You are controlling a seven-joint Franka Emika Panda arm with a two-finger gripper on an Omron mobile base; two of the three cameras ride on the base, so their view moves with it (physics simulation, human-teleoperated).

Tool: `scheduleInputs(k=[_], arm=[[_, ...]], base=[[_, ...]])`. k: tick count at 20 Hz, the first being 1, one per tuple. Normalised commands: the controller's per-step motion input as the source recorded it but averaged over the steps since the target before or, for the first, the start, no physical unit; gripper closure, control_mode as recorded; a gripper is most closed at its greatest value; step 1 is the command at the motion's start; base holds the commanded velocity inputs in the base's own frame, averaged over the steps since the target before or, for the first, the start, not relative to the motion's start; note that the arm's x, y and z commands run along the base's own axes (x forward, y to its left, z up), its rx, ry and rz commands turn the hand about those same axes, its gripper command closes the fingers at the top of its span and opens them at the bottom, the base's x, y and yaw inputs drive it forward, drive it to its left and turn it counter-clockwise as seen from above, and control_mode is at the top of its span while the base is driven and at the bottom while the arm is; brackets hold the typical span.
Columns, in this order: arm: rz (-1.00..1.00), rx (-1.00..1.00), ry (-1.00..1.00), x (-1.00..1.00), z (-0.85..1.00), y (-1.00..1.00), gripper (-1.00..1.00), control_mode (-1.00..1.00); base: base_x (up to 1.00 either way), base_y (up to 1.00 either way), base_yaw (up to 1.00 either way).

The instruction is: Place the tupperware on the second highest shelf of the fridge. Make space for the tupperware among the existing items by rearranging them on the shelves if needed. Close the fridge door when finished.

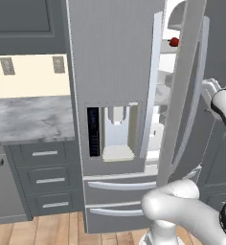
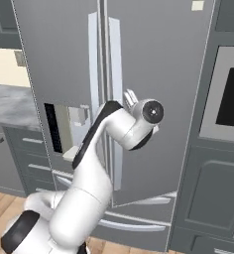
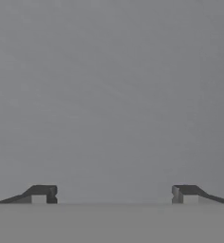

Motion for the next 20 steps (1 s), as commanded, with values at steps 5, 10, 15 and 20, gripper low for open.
scheduleInputs(k=[5, 10, 15, 20], arm=[[-0.06, 0.00, 0.01, 1.00, 0.00, 0.88, -1.00, -1.00], [-0.12, 0.00, 0.13, 1.00, 0.00, 0.48, -1.00, -1.00], [-0.13, 0.00, 0.15, 1.00, 0.00, 0.39, -1.00, -1.00], [-0.14, -0.01, 0.04, 0.83, -0.11, 0.30, -1.00, -1.00]], base=[[0.00, 0.00, 0.00], [0.00, 0.00, 0.00], [0.00, 0.00, 0.00], [0.00, 0.00, 0.00]])
